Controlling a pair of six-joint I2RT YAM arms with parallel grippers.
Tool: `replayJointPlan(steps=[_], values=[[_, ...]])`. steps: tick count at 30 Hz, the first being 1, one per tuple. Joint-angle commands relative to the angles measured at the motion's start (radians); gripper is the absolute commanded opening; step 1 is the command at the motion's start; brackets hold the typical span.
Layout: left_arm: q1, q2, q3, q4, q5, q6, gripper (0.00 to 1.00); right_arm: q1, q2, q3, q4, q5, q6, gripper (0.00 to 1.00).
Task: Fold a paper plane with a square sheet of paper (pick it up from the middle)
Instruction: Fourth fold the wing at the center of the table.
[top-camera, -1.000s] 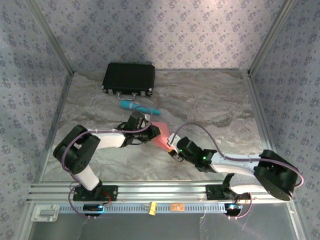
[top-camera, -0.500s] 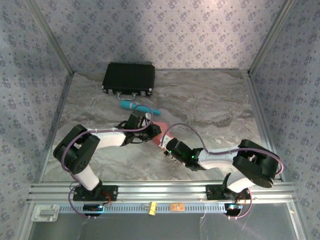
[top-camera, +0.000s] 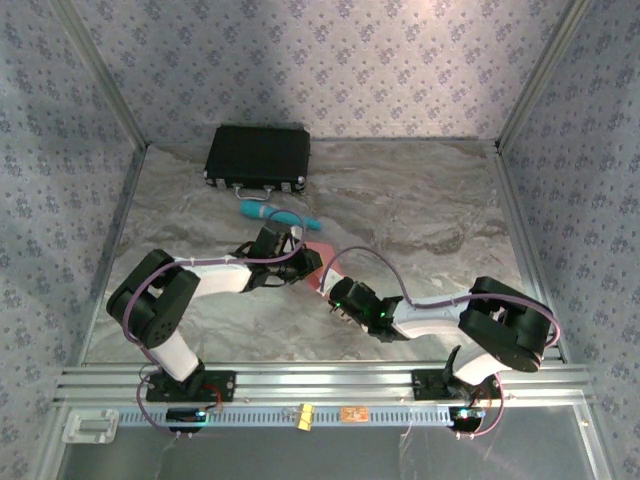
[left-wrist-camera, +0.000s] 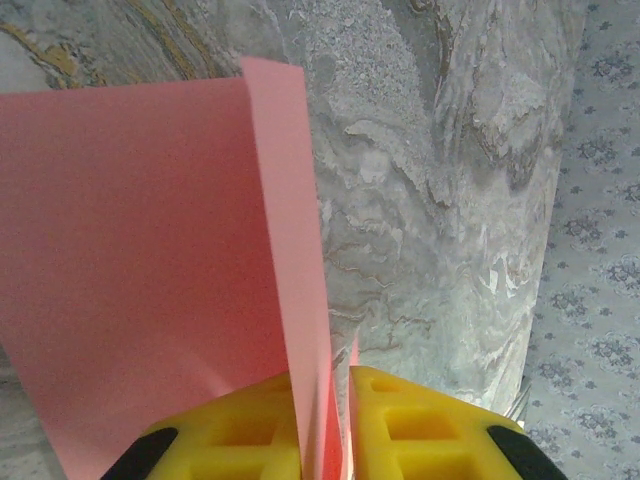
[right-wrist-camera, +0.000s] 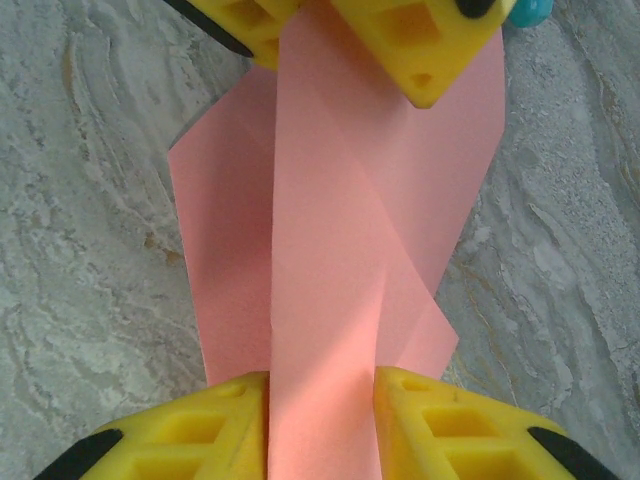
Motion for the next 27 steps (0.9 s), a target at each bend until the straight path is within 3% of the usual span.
replayJointPlan(steps=[1,12,27], values=[[0.002,0.008,0.019,0.002,0.02,0.007,0.15,-0.002,-0.001,-0.004,-0.004,0.011,0.029,0.33],[0.001,0.009,0.018,-0.001,0.019,0.004,0.13,-0.009,0.003,-0.016,0.017,0.014,0.038,0.37],[0.002,0.01,0.016,-0.005,0.014,0.004,0.13,-0.014,-0.007,-0.036,0.062,-0.006,0.053,0.26]])
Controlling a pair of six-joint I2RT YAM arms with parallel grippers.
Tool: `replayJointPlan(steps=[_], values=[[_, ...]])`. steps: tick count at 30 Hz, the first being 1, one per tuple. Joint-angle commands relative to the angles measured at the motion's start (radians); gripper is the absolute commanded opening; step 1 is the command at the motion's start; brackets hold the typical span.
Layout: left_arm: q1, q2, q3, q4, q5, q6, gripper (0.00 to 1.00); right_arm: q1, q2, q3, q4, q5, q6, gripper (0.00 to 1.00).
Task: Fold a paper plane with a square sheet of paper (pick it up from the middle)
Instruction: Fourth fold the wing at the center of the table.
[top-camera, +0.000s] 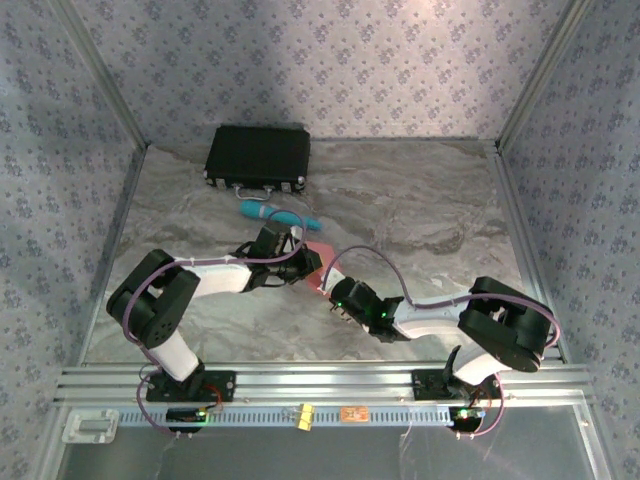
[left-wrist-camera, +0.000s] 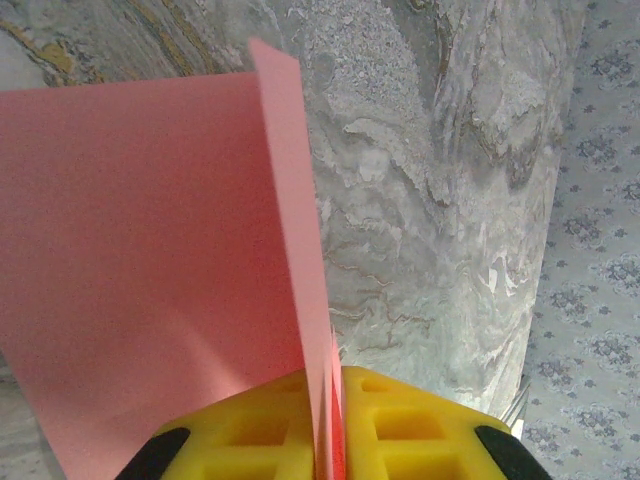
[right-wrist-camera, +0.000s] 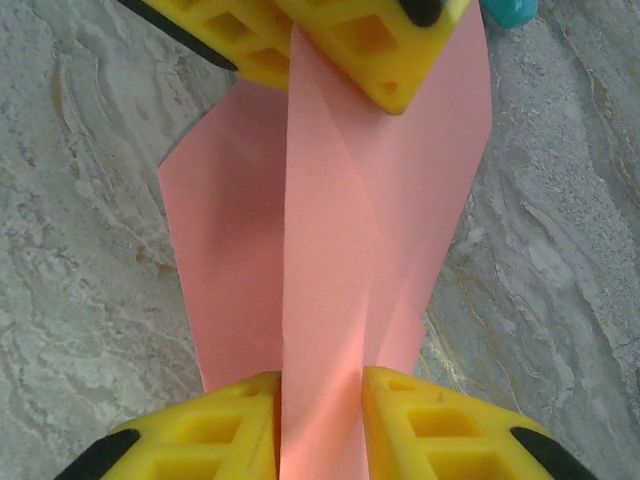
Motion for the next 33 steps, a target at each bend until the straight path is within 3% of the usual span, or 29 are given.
replayJointPlan(steps=[1,19,33], values=[[0.002,0.01,0.017,-0.006,0.011,0.005,0.13,-0.005,-0.007,-0.018,0.016,-0.007,0.028,0.26],[0.003,0.012,0.018,-0.008,0.008,0.001,0.13,-0.007,-0.019,-0.035,0.034,-0.013,0.05,0.15],[0.004,0.009,0.017,-0.009,0.006,0.0,0.13,-0.012,-0.02,-0.039,0.043,-0.031,0.062,0.15]])
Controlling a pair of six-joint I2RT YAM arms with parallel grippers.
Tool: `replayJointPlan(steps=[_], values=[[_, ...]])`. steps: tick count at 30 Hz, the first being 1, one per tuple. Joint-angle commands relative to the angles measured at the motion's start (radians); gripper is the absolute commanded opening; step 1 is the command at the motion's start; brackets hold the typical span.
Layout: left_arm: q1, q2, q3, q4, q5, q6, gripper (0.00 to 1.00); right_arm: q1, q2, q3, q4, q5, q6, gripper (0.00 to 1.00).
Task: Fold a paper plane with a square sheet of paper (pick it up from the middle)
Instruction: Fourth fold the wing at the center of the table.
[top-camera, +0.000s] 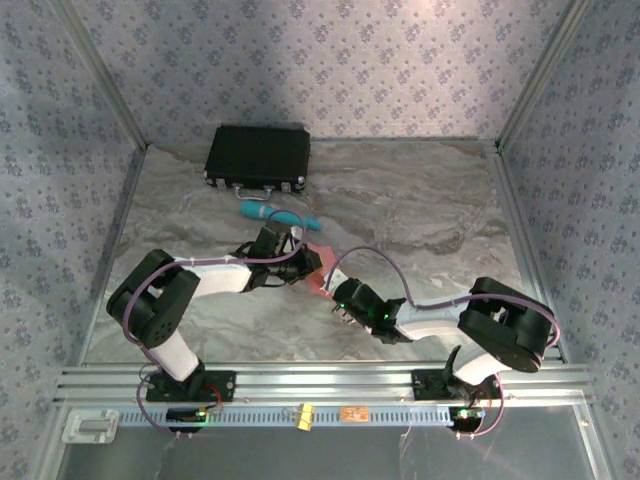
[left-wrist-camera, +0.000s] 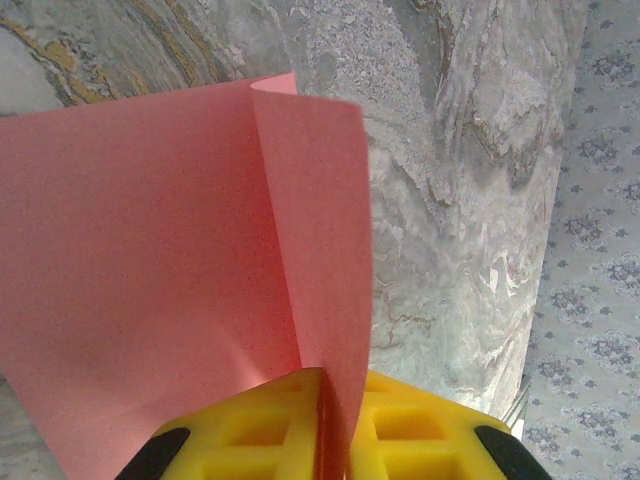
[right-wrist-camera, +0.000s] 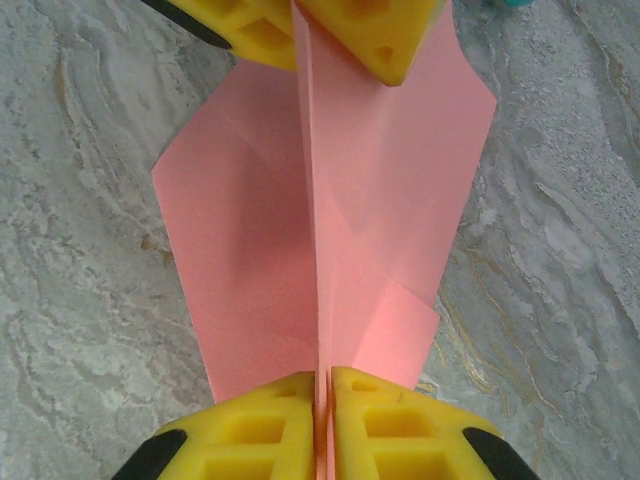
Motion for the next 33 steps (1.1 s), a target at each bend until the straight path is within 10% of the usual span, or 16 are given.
replayJointPlan(steps=[1,17,26,33], values=[[0.003,0.009,0.018,-0.008,0.007,0.001,0.13,-0.005,-0.017,-0.013,0.017,-0.005,0.023,0.16],[0.004,0.008,0.02,-0.009,0.007,0.0,0.17,-0.016,-0.016,-0.019,0.029,-0.036,0.043,0.07],[0.006,-0.092,-0.001,-0.095,-0.093,0.012,0.59,-0.049,0.02,-0.034,0.079,-0.13,0.155,0.05],[0.014,-0.184,0.001,-0.202,-0.164,0.042,0.66,-0.087,0.048,-0.037,0.097,-0.224,0.197,0.05]])
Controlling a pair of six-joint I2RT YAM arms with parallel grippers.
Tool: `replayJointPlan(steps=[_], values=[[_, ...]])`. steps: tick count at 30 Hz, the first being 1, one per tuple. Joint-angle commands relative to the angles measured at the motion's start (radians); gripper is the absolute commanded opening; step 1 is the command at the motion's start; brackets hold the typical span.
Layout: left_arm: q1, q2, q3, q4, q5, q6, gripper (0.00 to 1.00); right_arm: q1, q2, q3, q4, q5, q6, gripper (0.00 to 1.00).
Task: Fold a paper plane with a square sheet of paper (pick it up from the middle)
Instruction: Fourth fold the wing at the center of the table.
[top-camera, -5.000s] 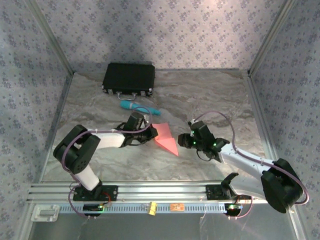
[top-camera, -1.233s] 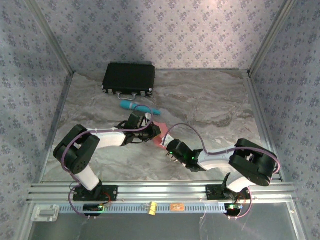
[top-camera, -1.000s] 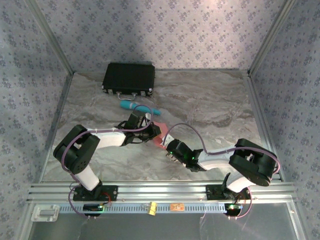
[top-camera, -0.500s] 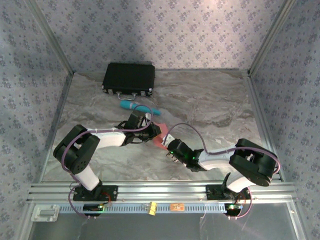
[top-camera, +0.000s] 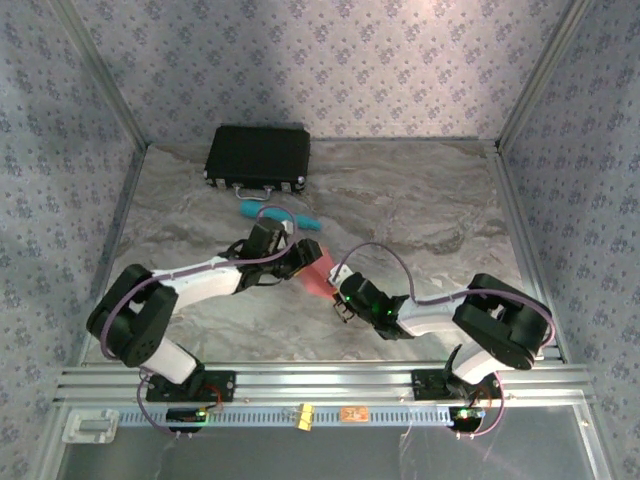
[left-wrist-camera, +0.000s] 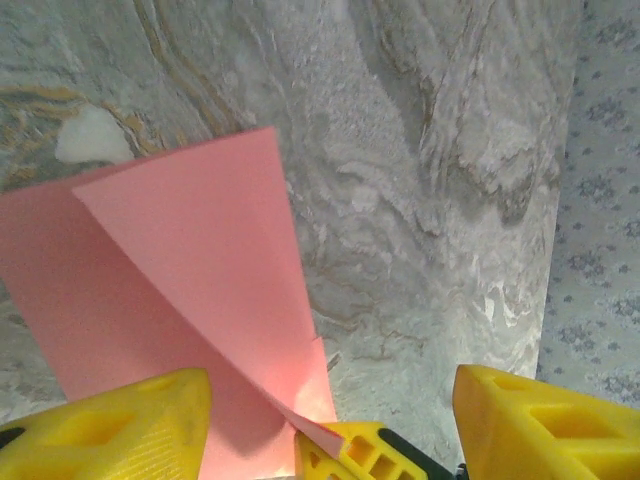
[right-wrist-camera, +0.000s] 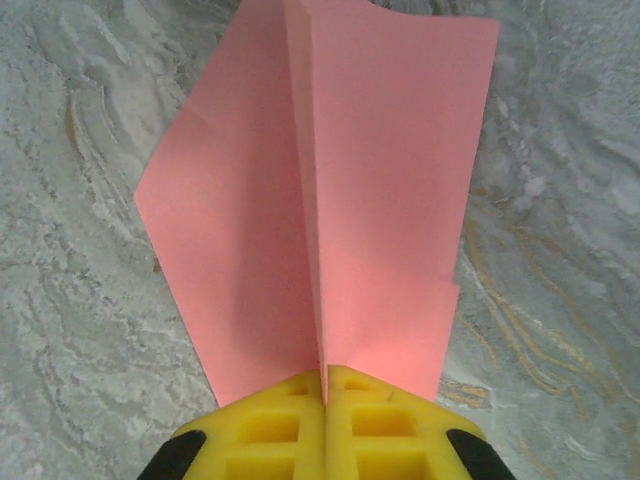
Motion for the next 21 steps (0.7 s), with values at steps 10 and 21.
replayJointPlan(steps=[10,21], values=[[0.012,-0.037,0.0,-0.074,-0.038,0.029,0.65,-0.125,0.061,-0.002,0.031,-0.298,0.19,0.05],[0.012,-0.011,0.005,-0.073,-0.03,0.028,0.52,-0.253,0.145,0.092,-0.062,-0.614,0.34,0.04]])
